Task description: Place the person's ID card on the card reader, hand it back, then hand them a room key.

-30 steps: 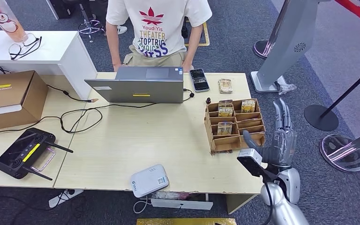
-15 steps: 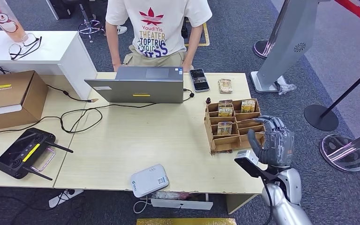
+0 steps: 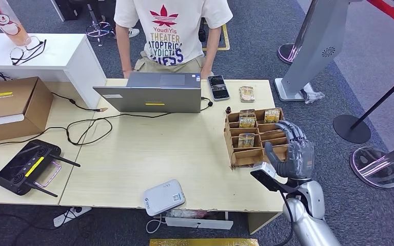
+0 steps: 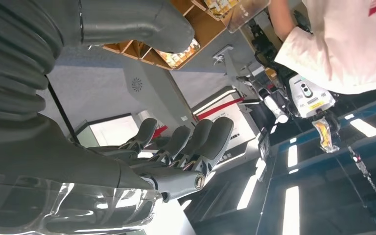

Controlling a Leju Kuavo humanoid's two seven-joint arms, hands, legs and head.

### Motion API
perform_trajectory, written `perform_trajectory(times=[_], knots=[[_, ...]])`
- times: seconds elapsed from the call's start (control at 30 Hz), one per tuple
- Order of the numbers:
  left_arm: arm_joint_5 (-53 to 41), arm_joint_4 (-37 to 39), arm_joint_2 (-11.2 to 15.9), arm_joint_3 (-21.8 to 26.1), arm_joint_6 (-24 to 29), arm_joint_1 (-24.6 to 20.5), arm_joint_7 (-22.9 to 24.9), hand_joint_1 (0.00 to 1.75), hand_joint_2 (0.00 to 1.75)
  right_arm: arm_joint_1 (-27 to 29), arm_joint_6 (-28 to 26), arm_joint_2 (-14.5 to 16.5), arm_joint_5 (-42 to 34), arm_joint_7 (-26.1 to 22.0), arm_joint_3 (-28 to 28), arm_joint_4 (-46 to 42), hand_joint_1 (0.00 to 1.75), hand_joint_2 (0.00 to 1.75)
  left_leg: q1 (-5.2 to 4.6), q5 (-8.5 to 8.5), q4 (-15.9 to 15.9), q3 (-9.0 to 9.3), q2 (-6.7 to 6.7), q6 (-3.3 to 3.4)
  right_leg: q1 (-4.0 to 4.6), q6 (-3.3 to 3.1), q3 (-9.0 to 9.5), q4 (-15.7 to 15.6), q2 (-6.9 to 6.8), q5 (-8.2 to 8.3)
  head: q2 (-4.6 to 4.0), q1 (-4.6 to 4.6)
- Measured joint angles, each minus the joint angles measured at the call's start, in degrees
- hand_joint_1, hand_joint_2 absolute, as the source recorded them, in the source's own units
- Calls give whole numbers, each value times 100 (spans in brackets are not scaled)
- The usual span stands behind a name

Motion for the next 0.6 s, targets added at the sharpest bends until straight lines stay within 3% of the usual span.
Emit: perform_trajectory(times=[0.6], knots=[[-24,0,2,0,-16,1,-21,0,0,64,-11,-96,755,221,-335,205,72,175,0,0,0,1,0,0,0,0,-1,0,1,0,0,0]])
